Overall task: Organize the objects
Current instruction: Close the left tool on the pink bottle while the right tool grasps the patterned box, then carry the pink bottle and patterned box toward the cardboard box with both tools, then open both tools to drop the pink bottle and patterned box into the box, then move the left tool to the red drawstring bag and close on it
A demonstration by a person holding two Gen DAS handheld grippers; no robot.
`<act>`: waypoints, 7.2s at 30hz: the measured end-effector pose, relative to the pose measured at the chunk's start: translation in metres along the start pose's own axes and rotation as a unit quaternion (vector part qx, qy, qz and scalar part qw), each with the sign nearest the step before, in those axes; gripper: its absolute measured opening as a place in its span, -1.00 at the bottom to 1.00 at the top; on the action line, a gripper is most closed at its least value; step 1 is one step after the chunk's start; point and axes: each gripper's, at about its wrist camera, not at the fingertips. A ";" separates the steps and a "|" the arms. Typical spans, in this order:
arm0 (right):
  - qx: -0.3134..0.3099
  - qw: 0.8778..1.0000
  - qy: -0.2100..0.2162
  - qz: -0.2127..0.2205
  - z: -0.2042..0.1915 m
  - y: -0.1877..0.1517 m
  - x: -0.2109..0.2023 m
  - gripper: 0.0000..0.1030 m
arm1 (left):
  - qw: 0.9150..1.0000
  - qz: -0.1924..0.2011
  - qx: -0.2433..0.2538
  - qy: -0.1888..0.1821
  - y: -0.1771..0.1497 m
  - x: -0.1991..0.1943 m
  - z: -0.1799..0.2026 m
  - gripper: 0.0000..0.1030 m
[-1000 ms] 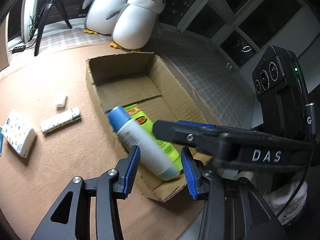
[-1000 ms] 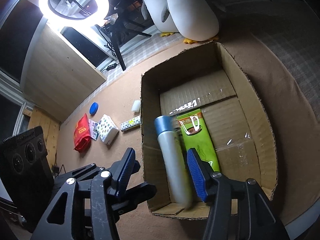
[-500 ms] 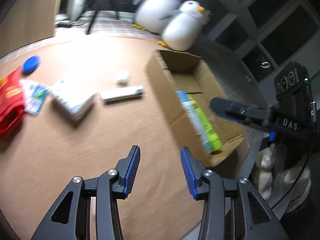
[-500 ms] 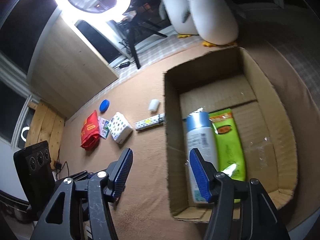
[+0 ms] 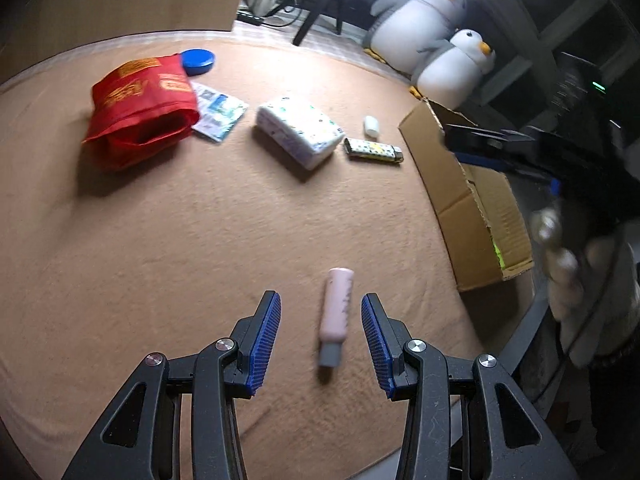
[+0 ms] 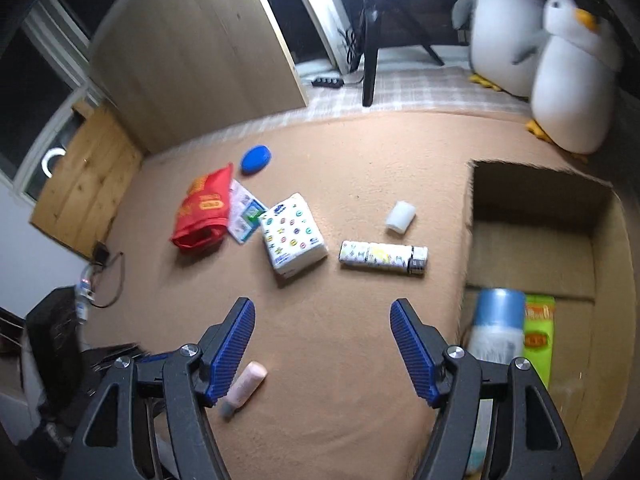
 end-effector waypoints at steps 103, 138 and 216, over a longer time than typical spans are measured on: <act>-0.020 0.993 -0.099 -0.066 -0.001 -0.080 0.062 -0.60 | 0.995 -0.019 0.085 0.048 -0.009 0.030 0.036 -0.59; 0.083 0.985 -0.120 0.091 0.111 -0.084 -0.116 -0.60 | 0.981 0.011 0.184 -0.052 0.055 0.047 0.243 -0.59; 0.098 0.990 -0.073 0.067 0.016 -0.066 -0.034 0.17 | 0.983 0.035 -0.085 0.159 0.198 0.062 -0.148 -0.01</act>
Point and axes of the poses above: each gripper's, at about its wrist camera, not at the fingertips, and x roughly the way its jaws point, z to its right, y to its top, and after that the axes turned 11 degrees about y, right-handed
